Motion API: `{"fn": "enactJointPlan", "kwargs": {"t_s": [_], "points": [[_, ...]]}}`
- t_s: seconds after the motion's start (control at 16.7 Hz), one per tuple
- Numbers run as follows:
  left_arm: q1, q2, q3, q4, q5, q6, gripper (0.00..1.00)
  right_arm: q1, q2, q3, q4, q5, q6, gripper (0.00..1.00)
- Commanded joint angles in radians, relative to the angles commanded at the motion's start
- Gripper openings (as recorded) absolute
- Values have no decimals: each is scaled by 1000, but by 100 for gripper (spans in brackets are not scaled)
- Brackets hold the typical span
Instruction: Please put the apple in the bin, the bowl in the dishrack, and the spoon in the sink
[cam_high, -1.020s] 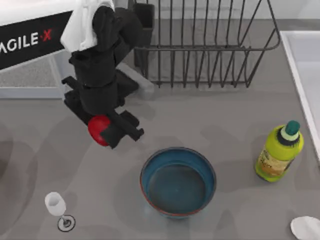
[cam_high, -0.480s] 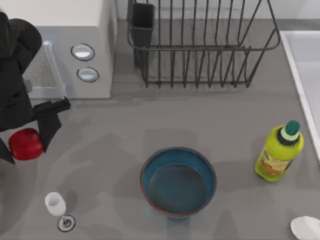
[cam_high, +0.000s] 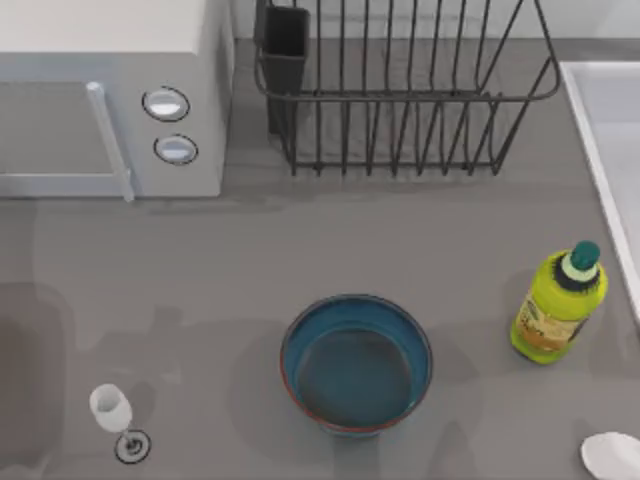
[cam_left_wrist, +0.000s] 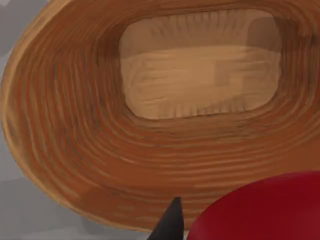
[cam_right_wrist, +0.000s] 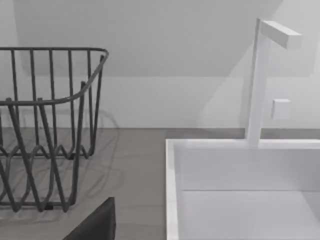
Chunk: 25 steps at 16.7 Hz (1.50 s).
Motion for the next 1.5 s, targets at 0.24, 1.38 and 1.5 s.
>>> {"fn": "enactJointPlan", "kwargs": {"t_s": [0.24,1.38,1.5], "points": [[35,-36,9,-1,2,-26,0,0,0,0,0,0,0,100],[39,27,-208,280,3,-22,15,0,0,0,0,0,0,100],[39,27,-208,280,3,-22,30,0,0,0,0,0,0,100]]}}
